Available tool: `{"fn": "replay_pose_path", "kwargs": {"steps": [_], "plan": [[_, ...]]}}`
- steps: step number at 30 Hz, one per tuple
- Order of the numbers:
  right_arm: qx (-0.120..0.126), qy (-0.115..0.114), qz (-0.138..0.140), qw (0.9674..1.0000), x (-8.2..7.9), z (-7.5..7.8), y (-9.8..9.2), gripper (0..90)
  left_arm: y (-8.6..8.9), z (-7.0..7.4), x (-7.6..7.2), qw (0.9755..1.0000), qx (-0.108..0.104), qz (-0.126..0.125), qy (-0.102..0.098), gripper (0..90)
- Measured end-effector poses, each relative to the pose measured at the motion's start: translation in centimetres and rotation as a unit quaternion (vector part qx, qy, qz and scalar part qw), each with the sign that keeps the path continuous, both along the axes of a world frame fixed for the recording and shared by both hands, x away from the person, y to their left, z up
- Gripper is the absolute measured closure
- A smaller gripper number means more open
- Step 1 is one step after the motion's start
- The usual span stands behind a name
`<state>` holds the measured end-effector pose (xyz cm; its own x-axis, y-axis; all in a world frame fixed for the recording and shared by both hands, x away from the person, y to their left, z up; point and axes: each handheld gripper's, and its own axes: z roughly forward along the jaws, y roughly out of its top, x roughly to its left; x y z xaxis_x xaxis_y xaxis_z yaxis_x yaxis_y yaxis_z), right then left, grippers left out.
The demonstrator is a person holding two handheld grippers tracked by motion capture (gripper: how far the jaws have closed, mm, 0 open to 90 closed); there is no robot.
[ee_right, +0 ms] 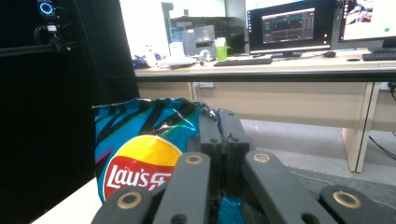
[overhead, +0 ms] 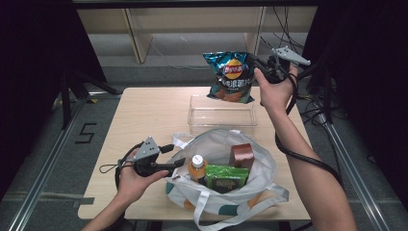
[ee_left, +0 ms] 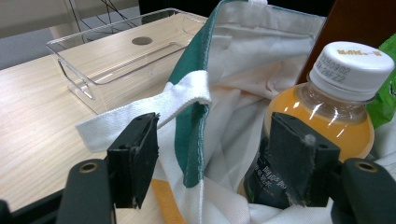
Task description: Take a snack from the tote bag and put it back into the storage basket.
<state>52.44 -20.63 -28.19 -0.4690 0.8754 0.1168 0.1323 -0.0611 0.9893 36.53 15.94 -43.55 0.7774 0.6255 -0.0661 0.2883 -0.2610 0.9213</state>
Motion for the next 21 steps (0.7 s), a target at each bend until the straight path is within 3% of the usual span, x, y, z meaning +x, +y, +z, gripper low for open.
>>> {"fn": "replay_pose_path", "kwargs": {"steps": [5,6,7,14,15,18,19,21], "plan": [[-0.003,0.002,0.000,1.0000,0.5,-0.2,-0.1,90.0,0.0,0.0,0.0,1.0000,0.003,0.002,0.000,32.8],[0.012,0.009,-0.007,0.9999,0.5,-0.2,0.2,90.0,0.0,0.0,0.0,1.0000,0.000,-0.001,0.000,32.8],[0.001,0.009,0.000,1.0000,0.6,-0.3,0.0,90.0,0.0,0.0,0.0,1.0000,0.000,0.000,-0.001,32.8],[-0.001,0.013,-0.005,0.9999,1.1,-0.7,-0.1,90.0,0.0,0.0,0.0,1.0000,0.000,0.000,-0.001,32.8],[0.008,0.020,-0.008,0.9997,1.1,-0.7,0.1,90.0,0.0,0.0,0.0,1.0000,0.000,0.000,-0.001,32.8],[-0.006,0.018,-0.004,0.9998,1.3,-1.0,-0.1,90.0,0.0,0.0,0.0,1.0000,0.000,0.000,0.000,32.8],[0.007,0.021,-0.010,0.9997,1.4,-1.1,0.1,90.0,0.0,0.0,0.0,1.0000,0.000,0.000,0.000,32.8],[-0.004,0.022,-0.005,0.9997,1.5,-1.3,-0.1,90.0,0.0,0.0,0.0,1.0000,0.000,0.000,0.000,32.8]]}}
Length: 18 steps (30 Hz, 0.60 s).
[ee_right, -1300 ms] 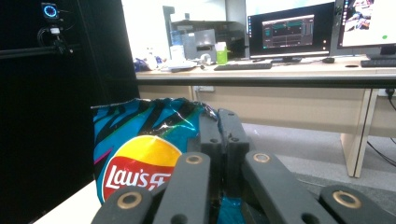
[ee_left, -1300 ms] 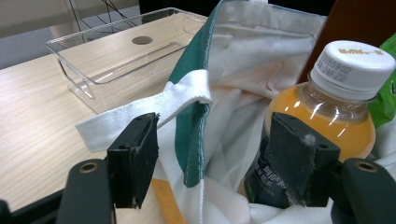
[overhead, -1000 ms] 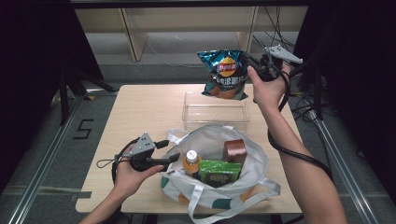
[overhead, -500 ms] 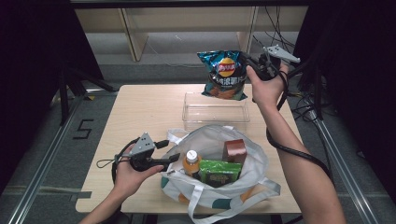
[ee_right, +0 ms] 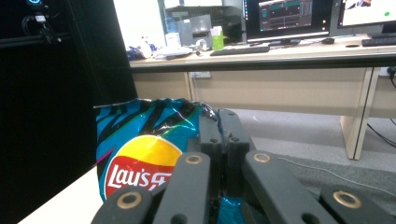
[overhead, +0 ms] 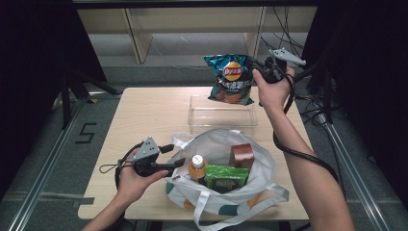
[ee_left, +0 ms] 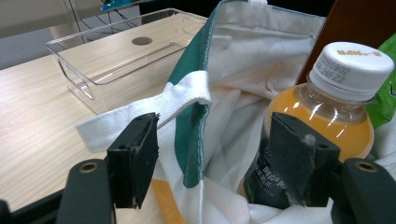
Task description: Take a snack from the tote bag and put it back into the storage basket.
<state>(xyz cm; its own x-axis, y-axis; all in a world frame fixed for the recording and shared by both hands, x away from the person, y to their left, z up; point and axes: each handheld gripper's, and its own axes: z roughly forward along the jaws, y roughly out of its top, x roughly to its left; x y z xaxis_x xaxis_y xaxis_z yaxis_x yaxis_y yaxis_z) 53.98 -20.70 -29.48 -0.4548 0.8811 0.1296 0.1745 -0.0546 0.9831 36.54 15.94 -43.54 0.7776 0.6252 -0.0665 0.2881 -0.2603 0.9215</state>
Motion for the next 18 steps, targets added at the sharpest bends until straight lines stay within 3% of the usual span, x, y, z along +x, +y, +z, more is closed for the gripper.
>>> {"fn": "replay_pose_path", "kwargs": {"steps": [5,9,11,12,18], "plan": [[0.011,0.008,-0.006,0.9999,0.25,-0.20,0.20,90.0,0.00,-0.01,0.00,1.0000,0.000,0.000,0.000,32.8],[-0.005,0.007,0.002,1.0000,0.40,-0.46,-0.08,90.0,-0.02,0.00,-0.03,1.0000,0.002,0.002,0.000,32.8],[0.010,0.011,-0.008,0.9999,0.54,-0.48,0.19,90.0,-0.01,0.00,-0.01,1.0000,0.004,0.000,0.000,32.8],[-0.004,0.010,0.000,0.9999,0.55,-0.60,-0.02,90.0,-0.02,0.00,-0.01,1.0000,0.004,0.000,0.000,32.8],[-0.003,0.014,-0.001,0.9999,0.73,-0.90,0.08,90.0,-0.02,-0.01,-0.02,1.0000,0.002,0.001,0.001,32.8]]}}
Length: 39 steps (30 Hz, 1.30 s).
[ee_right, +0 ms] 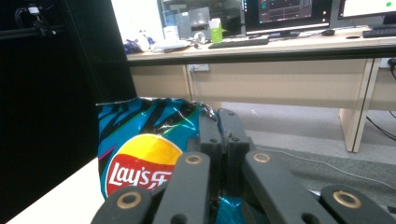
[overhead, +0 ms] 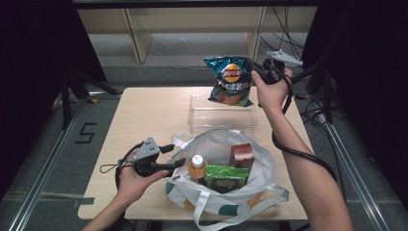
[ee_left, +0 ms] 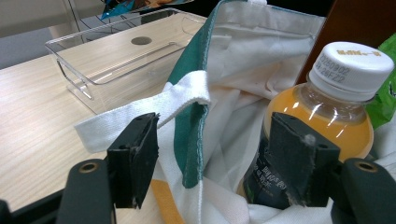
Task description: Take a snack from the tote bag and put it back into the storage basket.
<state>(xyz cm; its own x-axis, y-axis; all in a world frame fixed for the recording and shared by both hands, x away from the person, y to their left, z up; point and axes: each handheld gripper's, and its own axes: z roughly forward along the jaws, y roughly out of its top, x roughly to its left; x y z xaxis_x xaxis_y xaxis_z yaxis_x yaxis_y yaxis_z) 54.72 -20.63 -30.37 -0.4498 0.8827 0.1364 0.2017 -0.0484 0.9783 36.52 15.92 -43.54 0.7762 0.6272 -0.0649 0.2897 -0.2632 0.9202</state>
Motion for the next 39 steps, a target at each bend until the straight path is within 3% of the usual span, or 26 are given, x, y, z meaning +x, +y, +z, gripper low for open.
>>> {"fn": "replay_pose_path", "kwargs": {"steps": [2,5,7,9,13,22,23,36,39], "plan": [[0.011,0.002,-0.006,0.9999,0.1,0.0,0.2,90.0,0.0,0.0,0.0,1.0000,0.000,0.000,0.000,32.8],[-0.003,0.001,0.002,1.0000,0.2,-0.1,0.1,90.0,0.0,0.0,0.0,1.0000,0.000,0.000,0.000,32.8],[0.010,0.006,-0.007,0.9999,0.3,-0.1,0.3,90.0,0.0,0.0,0.0,1.0000,-0.002,-0.002,0.000,32.8],[-0.001,0.005,-0.001,1.0000,0.4,-0.3,0.1,90.0,0.0,0.0,0.0,1.0000,0.001,0.000,0.000,32.8],[0.011,0.013,-0.010,0.9998,0.6,-0.7,0.3,90.0,0.0,0.0,0.0,1.0000,0.000,0.000,0.000,32.8],[-0.008,0.014,-0.004,0.9999,1.0,-1.3,-0.1,90.0,0.1,0.0,0.0,1.0000,-0.002,0.000,0.001,32.8],[0.005,0.018,-0.013,0.9997,1.1,-1.2,0.1,90.0,0.1,0.0,0.0,1.0000,-0.002,0.000,0.001,32.8],[0.007,0.036,-0.017,0.9992,1.6,-1.9,0.2,90.0,0.1,0.0,0.0,1.0000,-0.002,0.000,0.001,32.7],[0.003,0.031,-0.015,0.9994,1.8,-2.0,0.2,90.0,0.1,0.0,0.0,1.0000,-0.001,-0.001,0.000,32.7]]}}
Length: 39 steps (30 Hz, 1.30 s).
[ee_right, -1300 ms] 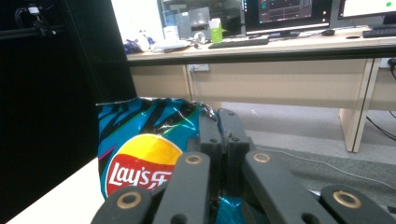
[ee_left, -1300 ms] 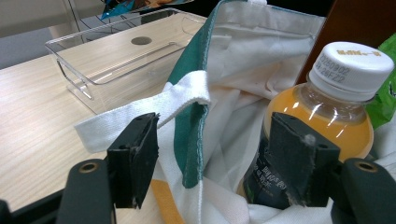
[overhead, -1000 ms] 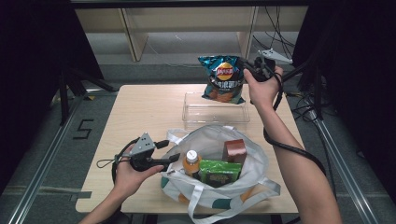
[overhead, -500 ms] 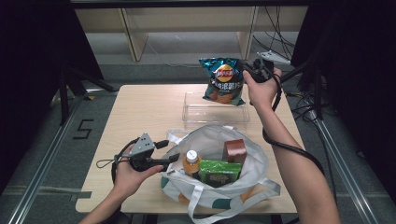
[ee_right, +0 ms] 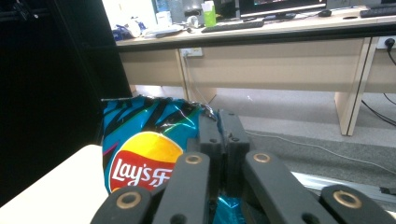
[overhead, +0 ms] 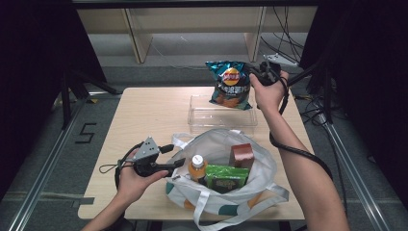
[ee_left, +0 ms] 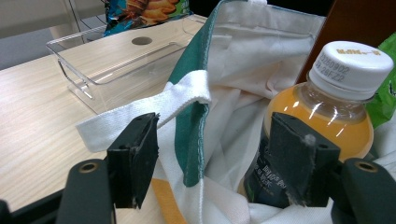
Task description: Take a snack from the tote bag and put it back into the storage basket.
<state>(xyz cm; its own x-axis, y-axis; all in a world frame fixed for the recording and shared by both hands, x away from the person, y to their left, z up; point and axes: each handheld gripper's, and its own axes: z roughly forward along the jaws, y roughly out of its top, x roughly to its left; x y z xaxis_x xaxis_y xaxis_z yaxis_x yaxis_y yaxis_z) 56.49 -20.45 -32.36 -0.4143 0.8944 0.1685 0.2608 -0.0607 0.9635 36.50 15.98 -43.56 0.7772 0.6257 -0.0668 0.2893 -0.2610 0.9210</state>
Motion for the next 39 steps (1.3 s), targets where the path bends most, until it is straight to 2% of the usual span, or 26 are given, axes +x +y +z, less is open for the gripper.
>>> {"fn": "replay_pose_path", "kwargs": {"steps": [7,8,11,15,18,19,27,33,35,36,39], "plan": [[0.007,0.003,-0.005,1.0000,0.2,-0.2,0.0,90.0,0.0,0.0,0.0,1.0000,0.001,-0.001,-0.001,32.7],[0.001,-0.001,-0.004,1.0000,0.3,-0.2,-0.1,90.0,0.0,0.0,0.0,1.0000,0.001,-0.001,0.000,32.7],[0.000,0.008,-0.010,0.9999,0.3,-0.3,0.0,90.0,0.0,0.0,0.0,1.0000,0.001,-0.001,0.000,32.7],[0.005,0.009,-0.007,0.9999,0.4,-0.4,0.0,90.0,0.0,0.0,0.0,1.0000,0.001,-0.001,0.000,32.7],[-0.005,0.009,-0.008,0.9999,0.5,-0.4,-0.1,90.0,0.0,0.0,0.0,1.0000,0.000,-0.001,0.000,32.7],[0.001,0.009,-0.006,0.9999,0.5,-0.4,-0.1,90.0,0.0,0.0,0.0,1.0000,0.000,-0.001,0.000,32.7],[-0.004,0.015,-0.008,0.9998,0.8,-0.8,-0.1,89.9,0.0,0.0,0.0,1.0000,0.003,-0.001,-0.001,32.7],[-0.002,0.016,-0.004,0.9999,0.9,-0.8,0.1,89.9,0.0,0.0,0.0,1.0000,0.003,0.001,0.000,32.7],[-0.009,0.010,0.003,0.9999,1.0,-0.8,0.1,89.9,0.0,0.0,0.0,1.0000,0.003,0.001,-0.001,32.7],[0.001,0.020,-0.003,0.9998,0.8,-0.8,0.3,89.9,0.0,0.0,0.0,1.0000,0.003,0.000,0.000,32.7],[0.003,0.020,-0.001,0.9998,0.8,-0.8,0.4,89.9,0.0,0.0,0.0,1.0000,0.003,0.000,0.000,32.7]]}}
